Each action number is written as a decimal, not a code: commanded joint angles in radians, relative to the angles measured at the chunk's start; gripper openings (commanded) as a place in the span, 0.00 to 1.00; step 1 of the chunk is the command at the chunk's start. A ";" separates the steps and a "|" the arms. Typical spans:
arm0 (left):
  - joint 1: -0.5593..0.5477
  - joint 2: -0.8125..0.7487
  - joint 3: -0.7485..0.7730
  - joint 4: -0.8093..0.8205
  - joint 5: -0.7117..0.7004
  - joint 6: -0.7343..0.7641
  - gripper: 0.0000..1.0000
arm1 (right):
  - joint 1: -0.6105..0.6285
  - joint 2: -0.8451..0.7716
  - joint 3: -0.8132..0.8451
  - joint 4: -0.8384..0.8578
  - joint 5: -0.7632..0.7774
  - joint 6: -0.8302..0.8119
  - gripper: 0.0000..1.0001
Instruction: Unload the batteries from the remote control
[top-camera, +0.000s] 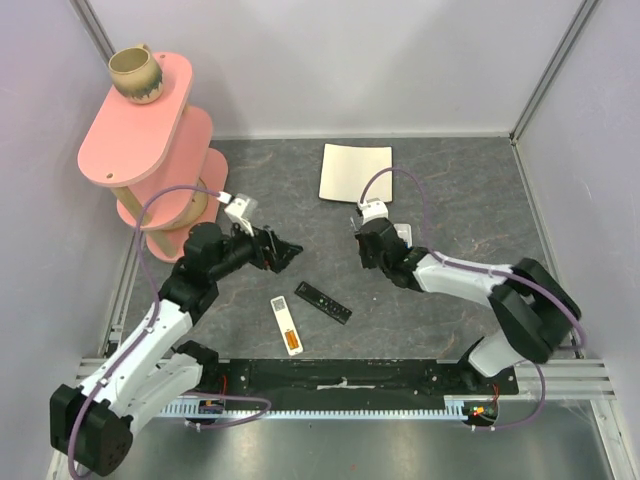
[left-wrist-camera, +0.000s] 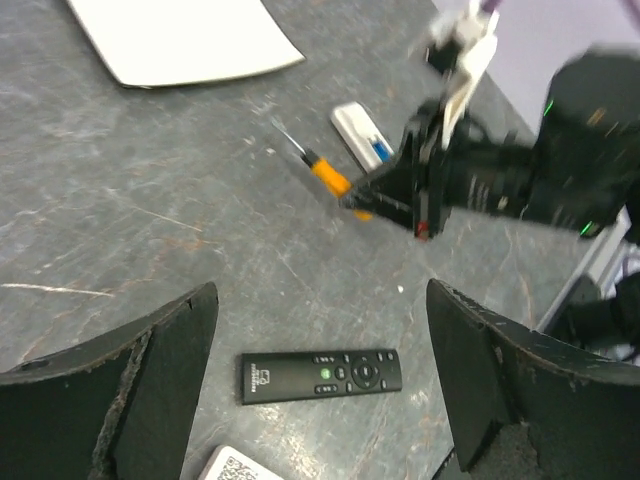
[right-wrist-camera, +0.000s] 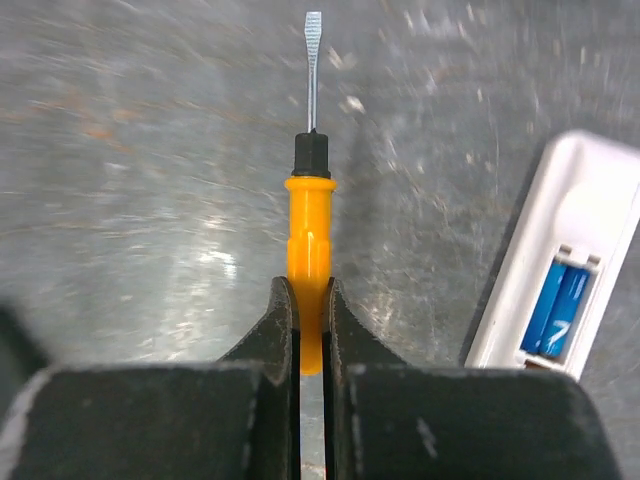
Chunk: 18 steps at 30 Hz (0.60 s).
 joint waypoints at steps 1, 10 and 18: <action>-0.136 0.020 0.051 -0.060 -0.030 0.204 0.91 | 0.005 -0.170 0.004 0.032 -0.172 -0.190 0.00; -0.362 -0.026 0.030 -0.055 -0.033 0.476 0.89 | 0.005 -0.281 0.019 -0.123 -0.569 -0.359 0.00; -0.530 -0.021 -0.029 -0.028 -0.147 0.758 0.93 | 0.005 -0.250 0.086 -0.225 -0.785 -0.335 0.00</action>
